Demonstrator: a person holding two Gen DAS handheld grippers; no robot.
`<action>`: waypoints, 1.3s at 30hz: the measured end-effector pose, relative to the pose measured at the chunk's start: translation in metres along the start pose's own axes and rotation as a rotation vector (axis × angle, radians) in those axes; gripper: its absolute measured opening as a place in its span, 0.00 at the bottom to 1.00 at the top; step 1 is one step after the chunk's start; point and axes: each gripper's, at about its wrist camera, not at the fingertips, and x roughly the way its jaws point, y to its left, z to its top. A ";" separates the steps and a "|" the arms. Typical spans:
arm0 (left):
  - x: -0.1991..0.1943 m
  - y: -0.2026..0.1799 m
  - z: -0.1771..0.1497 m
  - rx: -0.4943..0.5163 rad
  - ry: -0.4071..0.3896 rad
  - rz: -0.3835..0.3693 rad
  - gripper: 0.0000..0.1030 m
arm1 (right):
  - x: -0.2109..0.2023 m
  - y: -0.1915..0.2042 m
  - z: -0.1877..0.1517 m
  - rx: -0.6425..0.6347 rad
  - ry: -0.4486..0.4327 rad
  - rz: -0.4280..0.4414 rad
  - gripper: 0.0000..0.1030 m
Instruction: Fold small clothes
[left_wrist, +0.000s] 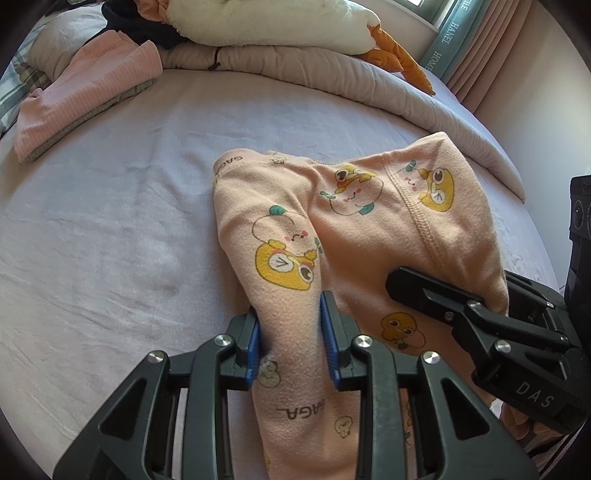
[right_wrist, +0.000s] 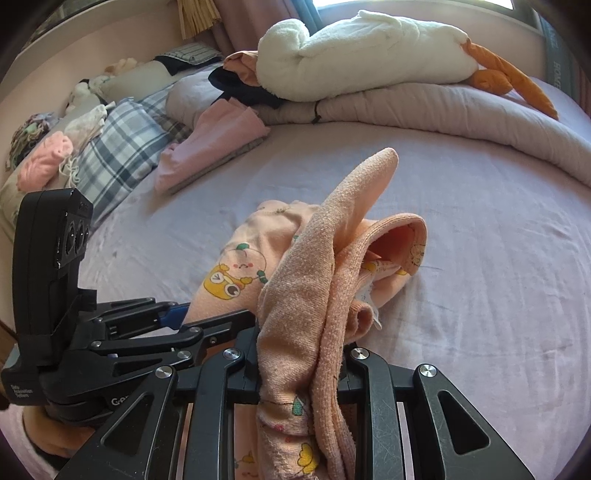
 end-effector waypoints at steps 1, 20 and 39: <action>0.001 0.000 0.000 -0.002 0.001 0.000 0.29 | 0.001 -0.002 0.001 0.005 0.004 0.003 0.24; 0.004 0.012 -0.006 -0.015 0.028 0.056 0.57 | 0.008 -0.058 -0.026 0.327 0.069 0.095 0.38; -0.022 0.020 -0.048 -0.019 0.056 0.099 0.73 | -0.013 -0.029 -0.053 0.109 0.099 -0.035 0.47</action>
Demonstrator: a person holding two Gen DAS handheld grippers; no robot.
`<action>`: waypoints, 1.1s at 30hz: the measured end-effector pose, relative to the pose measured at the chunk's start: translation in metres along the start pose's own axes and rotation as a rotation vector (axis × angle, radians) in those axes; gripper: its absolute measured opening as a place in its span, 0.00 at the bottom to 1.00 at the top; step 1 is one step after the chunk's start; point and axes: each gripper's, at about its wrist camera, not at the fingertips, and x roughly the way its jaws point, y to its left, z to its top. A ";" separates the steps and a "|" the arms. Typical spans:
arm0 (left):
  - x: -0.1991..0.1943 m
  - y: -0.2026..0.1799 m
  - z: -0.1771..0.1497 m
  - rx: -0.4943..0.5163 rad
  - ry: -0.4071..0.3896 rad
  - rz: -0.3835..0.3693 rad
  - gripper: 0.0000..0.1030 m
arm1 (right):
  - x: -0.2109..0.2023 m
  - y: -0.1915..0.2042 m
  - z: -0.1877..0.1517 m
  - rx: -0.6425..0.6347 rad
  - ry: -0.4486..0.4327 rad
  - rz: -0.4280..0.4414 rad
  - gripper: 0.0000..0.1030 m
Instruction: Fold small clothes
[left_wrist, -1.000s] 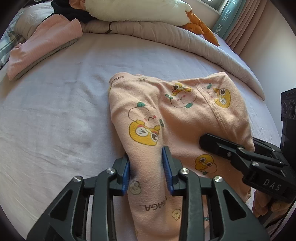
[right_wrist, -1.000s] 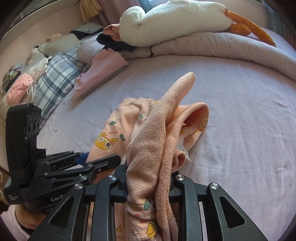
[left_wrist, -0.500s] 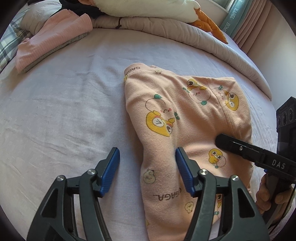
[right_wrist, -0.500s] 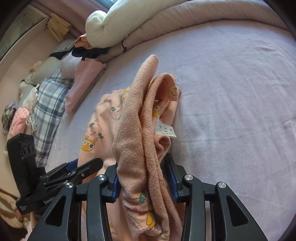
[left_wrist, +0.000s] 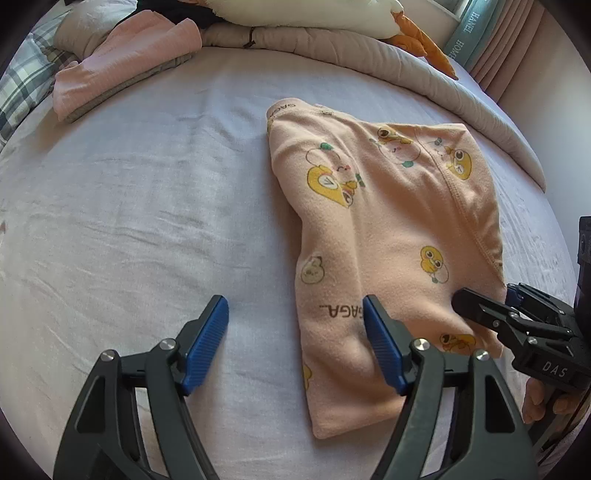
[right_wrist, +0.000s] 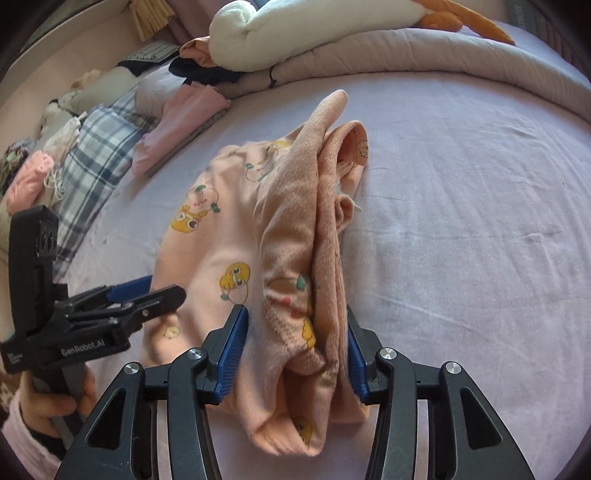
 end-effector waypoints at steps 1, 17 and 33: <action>-0.001 -0.001 -0.002 0.005 0.001 0.004 0.73 | -0.001 0.001 -0.002 -0.015 -0.002 -0.013 0.47; -0.008 -0.008 -0.025 0.030 0.000 0.056 0.75 | -0.008 0.010 -0.016 -0.043 -0.013 -0.080 0.49; -0.034 -0.010 -0.048 -0.058 0.010 0.067 0.84 | -0.028 0.012 -0.043 -0.020 0.035 -0.089 0.53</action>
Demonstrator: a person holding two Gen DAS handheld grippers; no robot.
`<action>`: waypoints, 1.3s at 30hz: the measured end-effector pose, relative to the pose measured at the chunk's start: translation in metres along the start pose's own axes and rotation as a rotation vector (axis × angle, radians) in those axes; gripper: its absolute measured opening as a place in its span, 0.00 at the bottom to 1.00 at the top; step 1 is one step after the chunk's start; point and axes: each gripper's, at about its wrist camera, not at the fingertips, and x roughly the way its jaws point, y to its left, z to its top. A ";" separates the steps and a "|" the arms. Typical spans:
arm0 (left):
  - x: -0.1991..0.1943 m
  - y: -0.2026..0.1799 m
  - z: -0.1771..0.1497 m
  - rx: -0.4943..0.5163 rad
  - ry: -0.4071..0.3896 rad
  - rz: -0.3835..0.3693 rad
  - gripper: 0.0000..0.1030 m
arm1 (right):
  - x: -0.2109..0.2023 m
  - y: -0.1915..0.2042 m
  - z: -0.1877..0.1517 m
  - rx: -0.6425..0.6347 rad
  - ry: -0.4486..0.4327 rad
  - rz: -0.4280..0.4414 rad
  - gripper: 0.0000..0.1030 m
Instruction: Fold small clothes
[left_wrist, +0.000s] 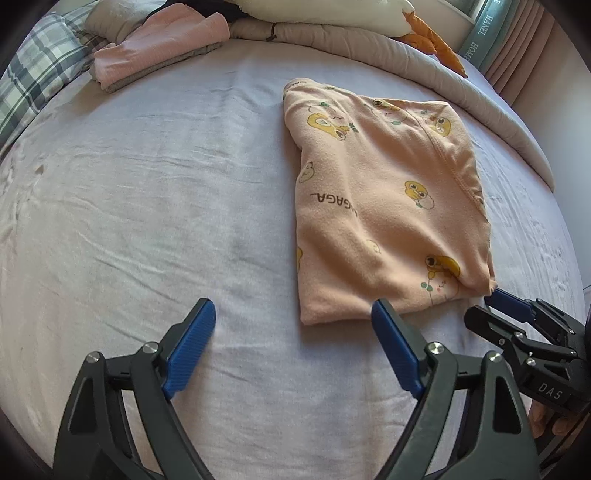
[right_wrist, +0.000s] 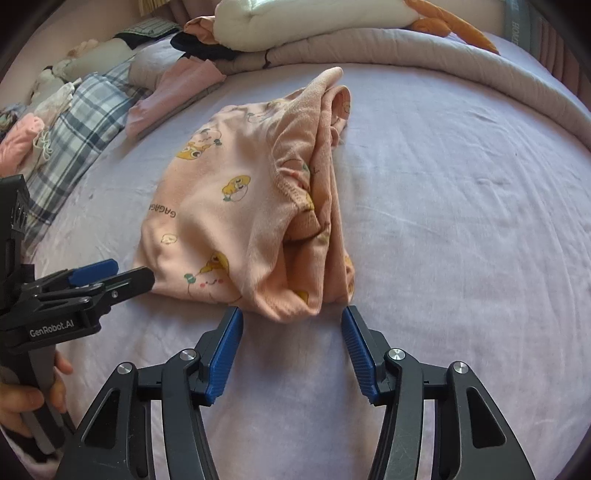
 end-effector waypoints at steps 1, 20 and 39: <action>-0.003 0.000 -0.002 0.001 -0.001 0.005 0.84 | -0.003 0.001 -0.003 -0.008 -0.003 -0.006 0.54; -0.103 -0.021 -0.028 0.028 -0.130 0.075 1.00 | -0.063 0.034 -0.012 -0.037 -0.093 -0.027 0.84; -0.185 -0.032 -0.041 0.029 -0.210 0.129 1.00 | -0.147 0.073 0.000 -0.154 -0.268 -0.013 0.99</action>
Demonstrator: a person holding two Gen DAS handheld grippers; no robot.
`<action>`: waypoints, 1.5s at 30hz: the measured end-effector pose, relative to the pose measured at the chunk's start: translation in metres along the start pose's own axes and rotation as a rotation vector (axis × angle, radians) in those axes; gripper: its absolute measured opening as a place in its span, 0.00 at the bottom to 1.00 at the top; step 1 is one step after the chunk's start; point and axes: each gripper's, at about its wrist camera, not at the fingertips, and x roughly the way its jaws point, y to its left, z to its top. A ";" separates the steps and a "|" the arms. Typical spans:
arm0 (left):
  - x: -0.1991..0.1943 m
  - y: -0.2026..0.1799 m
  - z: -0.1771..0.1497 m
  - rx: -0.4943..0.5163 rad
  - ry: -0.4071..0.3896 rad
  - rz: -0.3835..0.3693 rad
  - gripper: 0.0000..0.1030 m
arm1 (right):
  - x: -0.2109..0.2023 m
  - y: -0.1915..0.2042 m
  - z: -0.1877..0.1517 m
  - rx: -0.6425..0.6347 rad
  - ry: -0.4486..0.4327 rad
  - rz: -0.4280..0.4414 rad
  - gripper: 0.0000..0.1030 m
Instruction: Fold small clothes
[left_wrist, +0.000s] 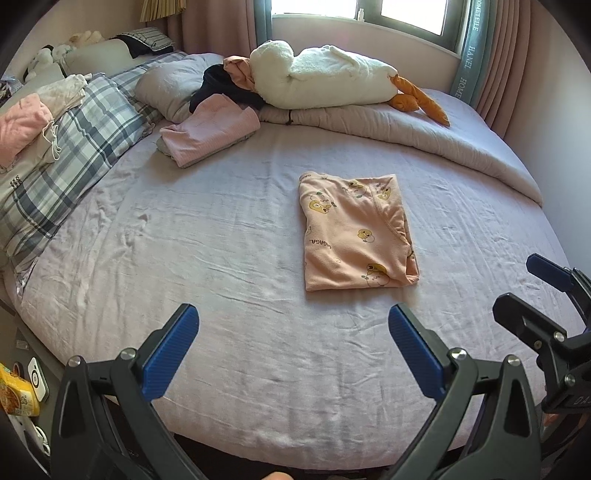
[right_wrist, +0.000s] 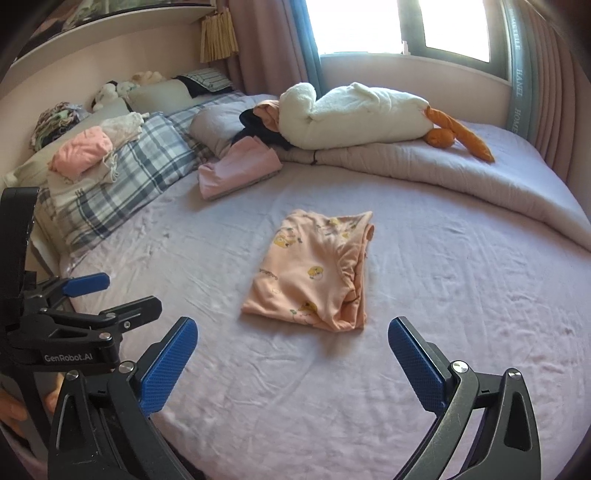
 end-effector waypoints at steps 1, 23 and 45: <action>-0.003 0.000 0.001 0.000 -0.006 0.001 1.00 | -0.002 0.002 0.002 0.000 0.001 0.000 0.99; -0.031 -0.008 0.006 0.011 -0.065 0.069 1.00 | -0.013 0.004 0.005 0.007 -0.013 0.049 0.99; -0.037 -0.007 0.006 0.013 -0.074 0.084 1.00 | -0.015 0.010 0.006 -0.003 -0.014 0.057 0.99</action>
